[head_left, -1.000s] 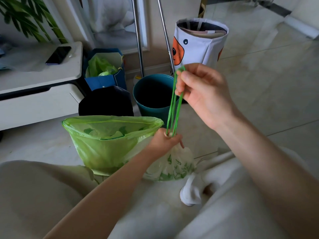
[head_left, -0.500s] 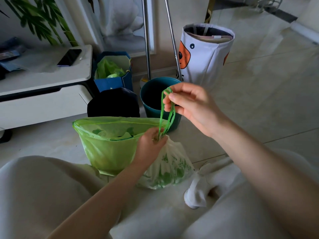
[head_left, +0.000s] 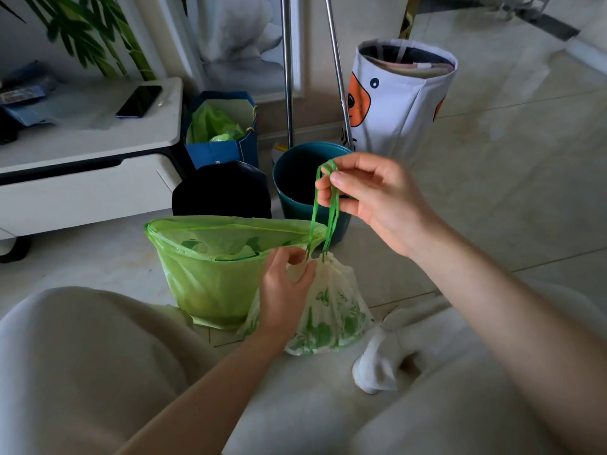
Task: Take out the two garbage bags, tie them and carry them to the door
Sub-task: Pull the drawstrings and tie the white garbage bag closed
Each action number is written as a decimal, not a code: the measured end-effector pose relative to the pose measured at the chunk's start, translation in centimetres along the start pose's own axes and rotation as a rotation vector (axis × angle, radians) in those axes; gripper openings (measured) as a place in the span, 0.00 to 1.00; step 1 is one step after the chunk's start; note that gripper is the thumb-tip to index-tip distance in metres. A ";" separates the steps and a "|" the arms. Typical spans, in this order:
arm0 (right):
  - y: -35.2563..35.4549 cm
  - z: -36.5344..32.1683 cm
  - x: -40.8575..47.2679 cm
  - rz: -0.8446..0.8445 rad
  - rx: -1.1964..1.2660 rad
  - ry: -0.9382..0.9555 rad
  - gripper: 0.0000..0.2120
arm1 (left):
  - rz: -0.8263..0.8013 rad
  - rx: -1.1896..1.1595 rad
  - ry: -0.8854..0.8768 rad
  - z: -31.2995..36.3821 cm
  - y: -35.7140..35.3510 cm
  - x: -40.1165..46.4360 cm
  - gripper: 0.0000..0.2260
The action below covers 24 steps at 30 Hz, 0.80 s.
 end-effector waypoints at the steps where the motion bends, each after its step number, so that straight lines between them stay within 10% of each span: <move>1: -0.1 0.0 0.0 -0.006 -0.006 -0.002 0.07 | -0.008 -0.003 0.007 -0.1 -0.2 0.1 0.09; 10: -1.1 0.1 -0.1 -0.038 -0.052 -0.018 0.07 | -0.050 0.161 -0.111 1.5 -2.2 0.6 0.05; 24: 4.2 0.1 -0.1 0.305 -0.392 -0.089 0.02 | -0.137 -0.201 0.559 -4.4 0.9 0.8 0.10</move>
Point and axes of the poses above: each hand's wrist, its own x-axis towards the middle knuckle, its own y-axis out of the back of the hand, z = x × y, the point moved 10 cm from there along x, towards the middle knuckle, and after that the axes turned 7 degrees about -x, right-handed, at the moved point
